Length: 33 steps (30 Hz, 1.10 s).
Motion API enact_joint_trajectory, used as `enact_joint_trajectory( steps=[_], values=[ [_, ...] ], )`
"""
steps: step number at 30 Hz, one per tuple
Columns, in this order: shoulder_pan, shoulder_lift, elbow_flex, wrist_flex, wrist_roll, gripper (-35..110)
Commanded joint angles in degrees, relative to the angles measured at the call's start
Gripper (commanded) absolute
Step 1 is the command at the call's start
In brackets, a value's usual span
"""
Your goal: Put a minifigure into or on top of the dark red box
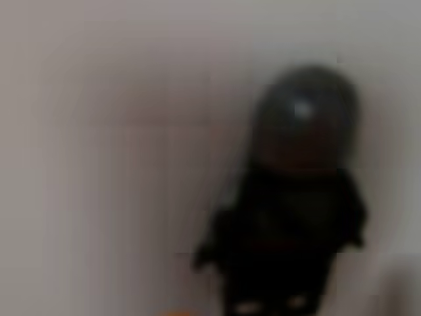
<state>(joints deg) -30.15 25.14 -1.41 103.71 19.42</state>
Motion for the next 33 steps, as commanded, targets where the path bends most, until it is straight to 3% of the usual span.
enact_joint_trajectory(
  steps=[1,33],
  values=[
    [-0.3,-0.2,-6.9,1.5,0.4,22],
    [1.1,-5.5,-6.5,1.7,-1.8,21]
  ],
)
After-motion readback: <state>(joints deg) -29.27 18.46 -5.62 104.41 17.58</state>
